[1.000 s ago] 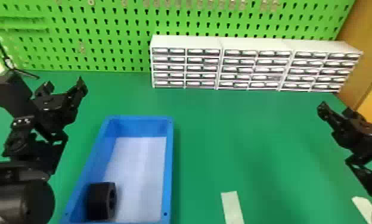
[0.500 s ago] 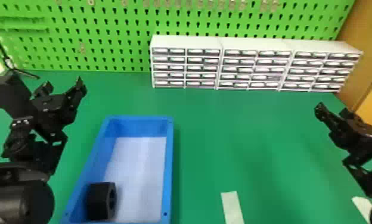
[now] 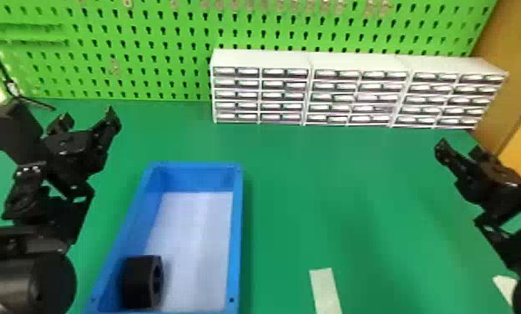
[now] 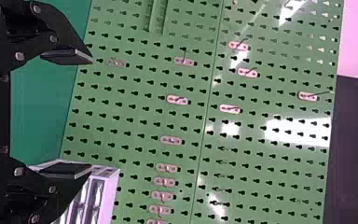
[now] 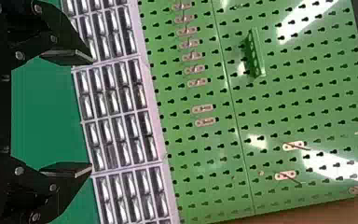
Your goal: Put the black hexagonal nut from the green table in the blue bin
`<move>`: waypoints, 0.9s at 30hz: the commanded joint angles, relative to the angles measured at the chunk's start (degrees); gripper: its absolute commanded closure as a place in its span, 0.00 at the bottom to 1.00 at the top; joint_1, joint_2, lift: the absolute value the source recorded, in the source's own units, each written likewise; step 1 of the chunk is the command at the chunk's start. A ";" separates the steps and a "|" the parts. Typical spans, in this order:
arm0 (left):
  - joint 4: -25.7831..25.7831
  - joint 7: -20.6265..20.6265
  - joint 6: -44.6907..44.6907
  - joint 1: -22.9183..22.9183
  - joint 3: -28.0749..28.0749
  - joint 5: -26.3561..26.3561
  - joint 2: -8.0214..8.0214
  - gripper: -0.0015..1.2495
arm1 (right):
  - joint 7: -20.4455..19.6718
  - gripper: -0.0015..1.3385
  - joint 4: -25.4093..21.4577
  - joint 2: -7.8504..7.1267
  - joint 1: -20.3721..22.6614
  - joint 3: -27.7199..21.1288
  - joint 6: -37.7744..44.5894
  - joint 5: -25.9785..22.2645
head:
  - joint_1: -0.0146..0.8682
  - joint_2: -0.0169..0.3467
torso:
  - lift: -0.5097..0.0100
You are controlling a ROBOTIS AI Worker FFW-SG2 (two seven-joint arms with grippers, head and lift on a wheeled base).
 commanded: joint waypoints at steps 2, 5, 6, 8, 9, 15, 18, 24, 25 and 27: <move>0.08 0.00 -0.01 0.08 0.19 -0.08 -0.36 0.35 | 0.00 0.34 0.02 -0.10 -0.17 0.47 0.00 0.00 | 0.80 0.07 | 0.79; 0.08 0.00 -0.01 0.08 0.28 0.00 -0.54 0.35 | 0.00 0.34 0.02 -0.19 -0.17 0.47 0.00 0.00 | 0.80 0.07 | 0.79; 0.08 0.00 -0.10 0.08 0.46 -0.08 -0.63 0.35 | 0.00 0.34 0.02 -0.19 -0.17 0.38 0.00 0.00 | 0.80 0.07 | 0.79; 0.08 0.00 -0.10 -0.01 0.46 0.00 -0.63 0.35 | 0.00 0.34 0.02 -0.19 -0.26 0.38 0.00 0.00 | 0.80 0.07 | 0.79; 0.08 0.00 -0.10 -0.01 0.54 0.00 -0.63 0.35 | 0.00 0.34 0.02 -0.27 -0.26 0.38 0.00 0.00 | 0.80 0.07 | 0.79; 0.08 0.00 -0.10 -0.01 0.63 0.00 -0.63 0.35 | 0.00 0.34 0.02 -0.36 -0.43 0.47 0.09 0.00 | 0.80 0.07 | 0.79; 0.08 0.00 -0.10 -0.01 0.72 0.18 -0.63 0.35 | 0.00 0.34 0.02 -0.36 -0.43 0.47 0.00 0.00 | 0.80 0.07 | 0.79; 0.08 0.00 -0.10 -0.10 0.54 0.18 -0.63 0.35 | 0.00 0.34 0.02 -0.36 -0.43 0.56 0.09 0.00 | 0.80 0.07 | 0.79; 0.08 0.00 -0.10 -0.10 0.46 0.18 -0.63 0.35 | 0.00 0.34 0.02 -0.45 -0.43 0.56 0.09 0.00 | 0.80 0.07 | 0.79; 0.08 0.00 -0.10 -0.10 0.46 0.09 -0.63 0.35 | 0.00 0.34 0.02 -0.45 -0.43 0.56 0.09 0.00 | 0.80 0.07 | 0.79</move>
